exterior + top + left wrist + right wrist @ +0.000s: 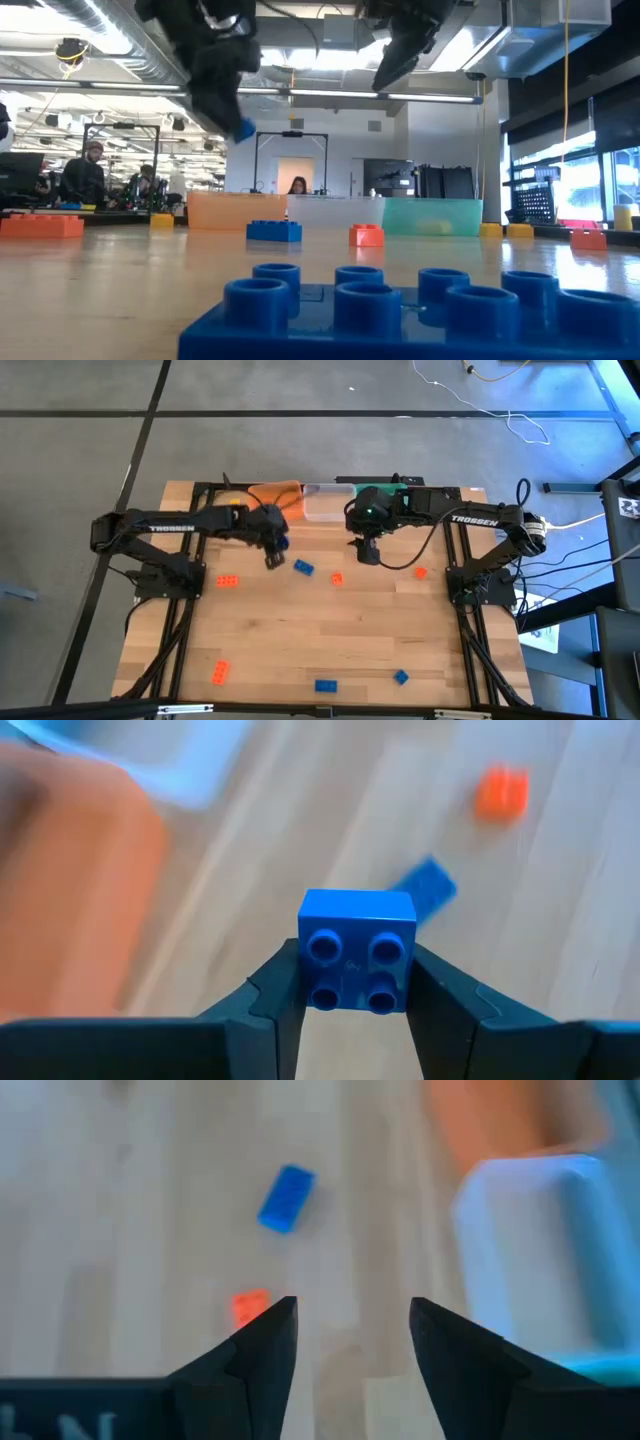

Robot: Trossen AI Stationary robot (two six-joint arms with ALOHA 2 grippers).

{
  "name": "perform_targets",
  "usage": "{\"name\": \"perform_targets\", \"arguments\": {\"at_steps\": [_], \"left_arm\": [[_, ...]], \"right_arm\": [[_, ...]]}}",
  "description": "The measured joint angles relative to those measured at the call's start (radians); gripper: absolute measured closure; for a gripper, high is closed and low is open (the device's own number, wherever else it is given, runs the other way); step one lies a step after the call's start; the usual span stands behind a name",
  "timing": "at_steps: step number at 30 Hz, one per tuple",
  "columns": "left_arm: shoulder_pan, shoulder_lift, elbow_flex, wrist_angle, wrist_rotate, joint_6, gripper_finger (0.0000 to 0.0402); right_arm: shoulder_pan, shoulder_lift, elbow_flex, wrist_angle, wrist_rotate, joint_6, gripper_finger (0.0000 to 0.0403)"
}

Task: Sort & place blocks by color
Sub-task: Put the blue game piece into the transparent bin

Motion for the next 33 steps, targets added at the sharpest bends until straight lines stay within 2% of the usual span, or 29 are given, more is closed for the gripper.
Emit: {"name": "perform_targets", "arguments": {"at_steps": [4, 10, 16, 23, 27, 33], "left_arm": [[0.089, 0.011, 0.104, -0.011, -0.002, 0.077, 0.0273], [0.214, 0.106, 0.246, 0.007, 0.01, 0.22, 0.0273], [0.315, 0.28, 0.422, 0.04, 0.159, 0.29, 0.0273], [0.347, 0.529, 0.627, 0.028, 0.248, 0.317, 0.0273], [0.347, 0.638, 0.681, 0.02, 0.254, 0.317, 0.0273], [0.348, 0.733, 0.699, 0.002, 0.253, 0.318, 0.0273]], "right_arm": [[-0.007, -0.006, 0.0, 0.028, 0.074, 0.078, 0.0208], [-0.04, -0.046, 0.0, 0.044, 0.096, 0.152, 0.0208], [-0.095, -0.099, 0.0, 0.043, 0.157, 0.179, 0.0208], [-0.168, -0.13, 0.0, 0.041, 0.183, 0.128, 0.0208], [-0.198, -0.129, 0.0, 0.04, 0.183, 0.088, 0.0208], [-0.227, -0.129, 0.0, 0.04, 0.182, 0.064, 0.0208]]}}
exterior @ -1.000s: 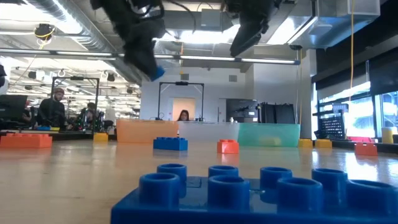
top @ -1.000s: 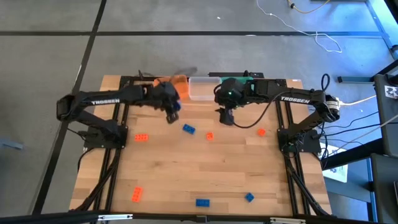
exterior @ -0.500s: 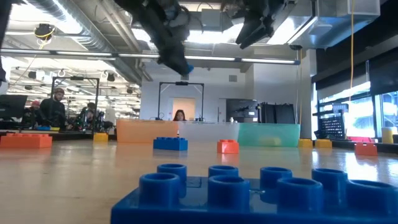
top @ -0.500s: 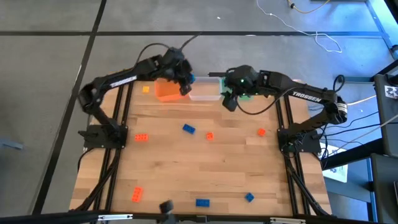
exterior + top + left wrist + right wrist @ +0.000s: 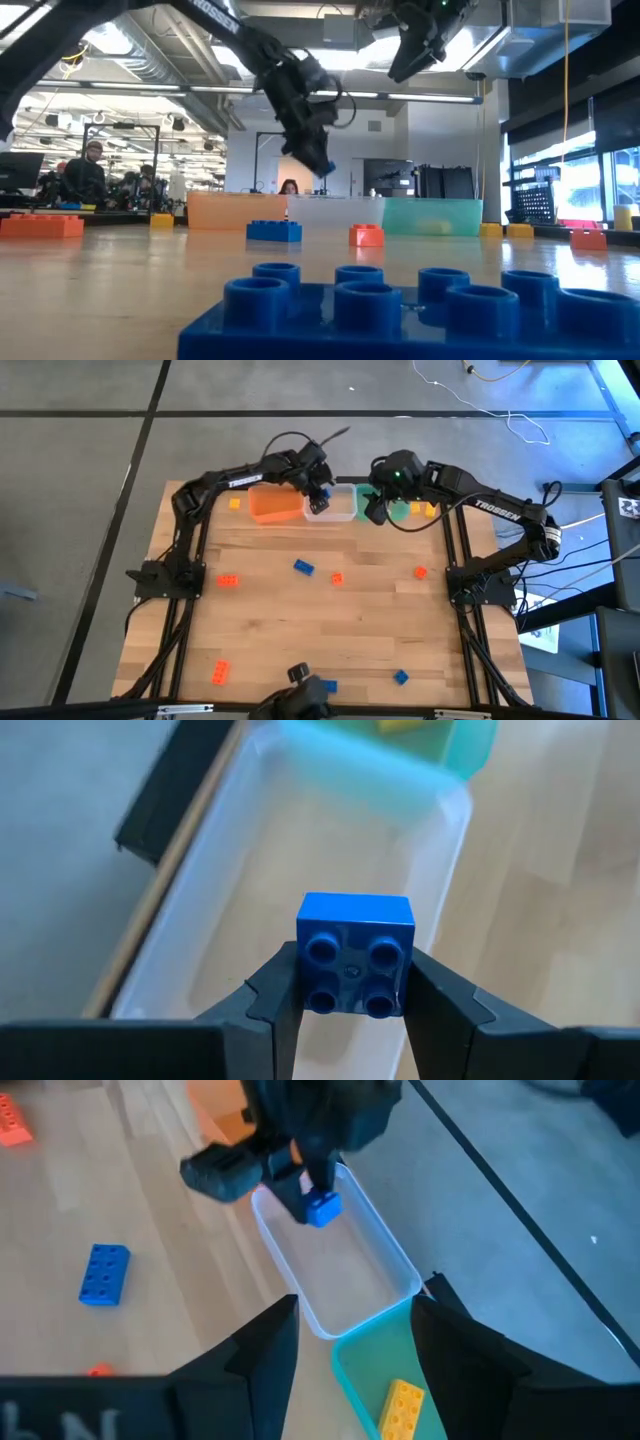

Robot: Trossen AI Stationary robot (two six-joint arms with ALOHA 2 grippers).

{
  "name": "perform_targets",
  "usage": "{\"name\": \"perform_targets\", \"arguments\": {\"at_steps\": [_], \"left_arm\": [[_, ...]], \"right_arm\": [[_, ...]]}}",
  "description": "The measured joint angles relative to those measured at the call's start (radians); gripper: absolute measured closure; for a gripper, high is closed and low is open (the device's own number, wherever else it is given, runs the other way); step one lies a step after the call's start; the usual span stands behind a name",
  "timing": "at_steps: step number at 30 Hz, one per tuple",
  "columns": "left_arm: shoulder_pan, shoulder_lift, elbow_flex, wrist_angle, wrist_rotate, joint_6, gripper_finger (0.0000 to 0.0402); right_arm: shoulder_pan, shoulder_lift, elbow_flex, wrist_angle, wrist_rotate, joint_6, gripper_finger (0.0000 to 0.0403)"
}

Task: Sort & place blocks by color
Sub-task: Put the blue game piece into the transparent bin

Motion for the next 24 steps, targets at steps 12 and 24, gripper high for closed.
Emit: {"name": "perform_targets", "arguments": {"at_steps": [12, 24], "left_arm": [[0.018, 0.08, 0.0, -0.005, -0.013, -0.032, 0.0273], [0.005, 0.08, 0.0, -0.008, -0.099, -0.035, 0.0211]], "right_arm": [[-0.021, 0.0, 0.0, 0.0, -0.002, -0.047, 0.0208], [-0.021, 0.0, 0.0, 0.0, -0.002, -0.05, 0.0208]]}}
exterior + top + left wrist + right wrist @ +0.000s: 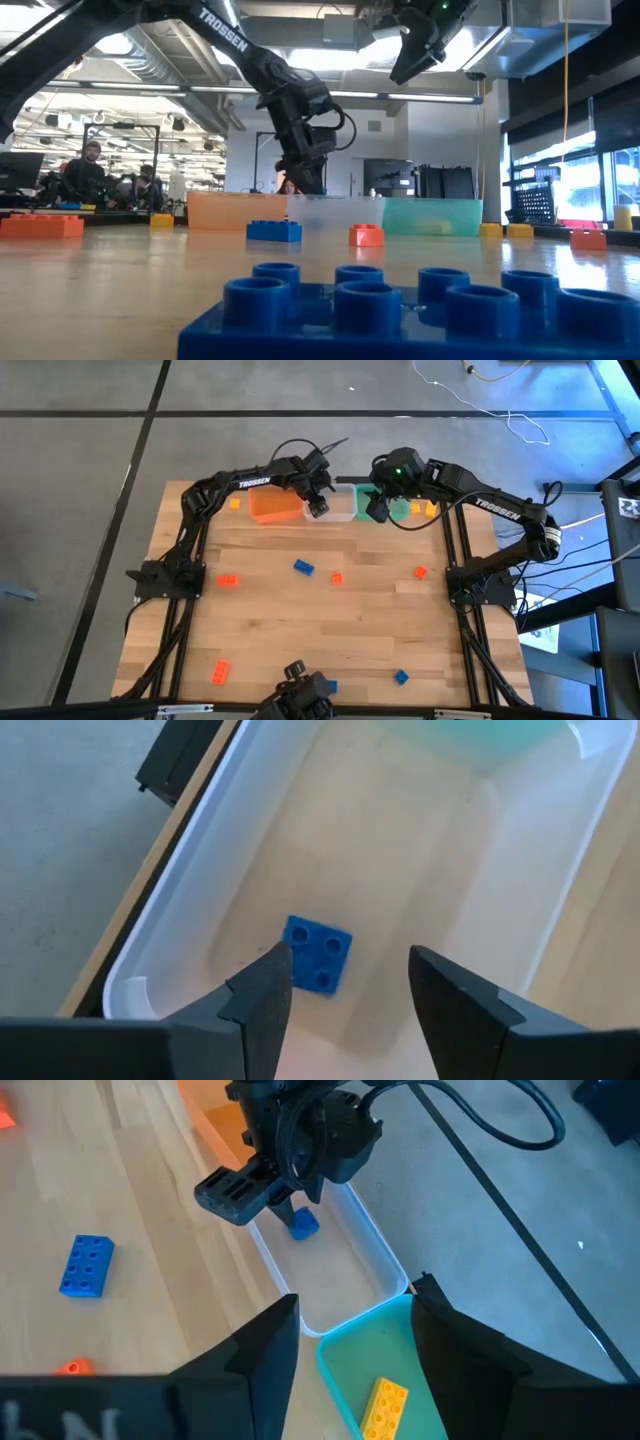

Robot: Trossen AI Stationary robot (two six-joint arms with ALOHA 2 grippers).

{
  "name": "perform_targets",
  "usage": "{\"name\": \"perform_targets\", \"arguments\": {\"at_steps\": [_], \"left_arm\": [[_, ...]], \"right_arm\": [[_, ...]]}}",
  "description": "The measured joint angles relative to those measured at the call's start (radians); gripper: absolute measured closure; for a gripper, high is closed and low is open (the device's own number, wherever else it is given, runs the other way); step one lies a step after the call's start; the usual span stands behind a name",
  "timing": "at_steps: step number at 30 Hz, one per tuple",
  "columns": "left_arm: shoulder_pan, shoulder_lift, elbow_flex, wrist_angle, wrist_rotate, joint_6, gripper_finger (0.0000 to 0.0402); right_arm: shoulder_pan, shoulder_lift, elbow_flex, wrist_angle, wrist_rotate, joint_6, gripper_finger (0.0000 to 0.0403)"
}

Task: Sort & place blocks by color
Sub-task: Put the blue game piece into the transparent bin, then put the orange game piece into the orange bin

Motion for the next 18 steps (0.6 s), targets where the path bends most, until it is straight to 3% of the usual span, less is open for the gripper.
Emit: {"name": "perform_targets", "arguments": {"at_steps": [12, 18], "left_arm": [[-0.001, -0.07, 0.013, -0.036, 0.049, -0.041, 0.021], [-0.024, -0.186, 0.014, -0.205, 0.049, 0.055, 0.021]], "right_arm": [[0.0, 0.0, 0.0, 0.111, -0.009, 0.04, 0.0208], [0.0, 0.001, 0.0, 0.113, -0.107, 0.065, 0.0208]]}}
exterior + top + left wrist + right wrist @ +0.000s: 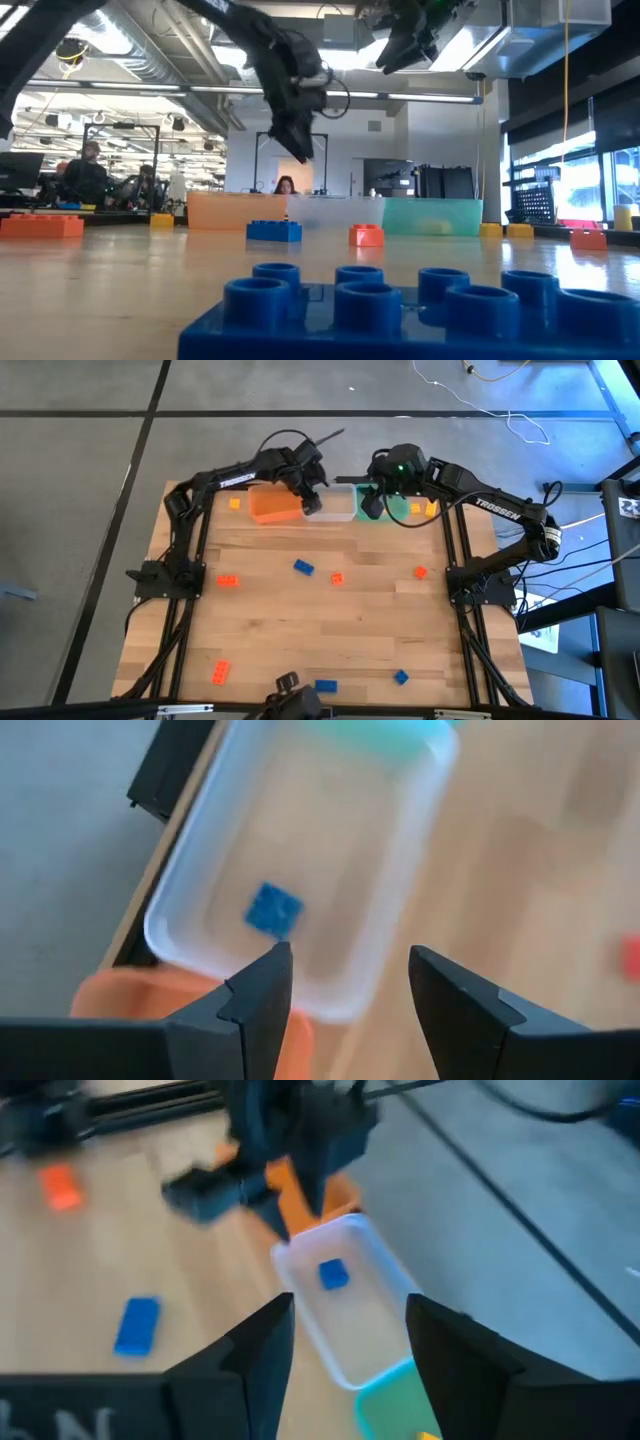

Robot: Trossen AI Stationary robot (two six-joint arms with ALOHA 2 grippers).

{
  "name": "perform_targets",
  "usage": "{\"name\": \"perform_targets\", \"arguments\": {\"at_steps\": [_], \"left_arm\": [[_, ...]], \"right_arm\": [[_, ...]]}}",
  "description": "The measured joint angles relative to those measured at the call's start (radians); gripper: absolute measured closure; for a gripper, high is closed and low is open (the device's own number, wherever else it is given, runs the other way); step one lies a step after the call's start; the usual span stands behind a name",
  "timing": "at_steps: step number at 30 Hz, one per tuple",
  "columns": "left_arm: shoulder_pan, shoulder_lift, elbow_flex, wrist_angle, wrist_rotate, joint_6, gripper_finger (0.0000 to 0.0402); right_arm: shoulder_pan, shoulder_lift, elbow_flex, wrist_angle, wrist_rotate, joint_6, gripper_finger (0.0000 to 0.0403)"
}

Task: Sort & place blocks by color
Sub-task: Put the orange game piece into the orange bin

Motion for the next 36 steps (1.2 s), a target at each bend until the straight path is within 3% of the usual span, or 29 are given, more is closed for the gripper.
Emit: {"name": "perform_targets", "arguments": {"at_steps": [7, 13, 24, 36], "left_arm": [[-0.073, -0.133, 0.0, -0.208, 0.005, 0.082, 0.0209], [-0.148, -0.245, 0.0, -0.279, 0.006, 0.085, 0.0209], [-0.234, -0.402, -0.001, -0.47, 0.015, 0.081, 0.0209], [-0.29, -0.529, -0.001, -0.56, 0.007, 0.001, 0.0209]], "right_arm": [[0.016, 0.003, 0.0, -0.099, -0.269, -0.249, 0.0208], [0.068, 0.014, 0.0, -0.213, -0.277, -0.349, 0.0208], [0.23, 0.151, 0.0, -0.231, -0.276, -0.376, 0.0208], [0.33, 0.333, 0.0, -0.21, -0.269, -0.312, 0.0208]]}}
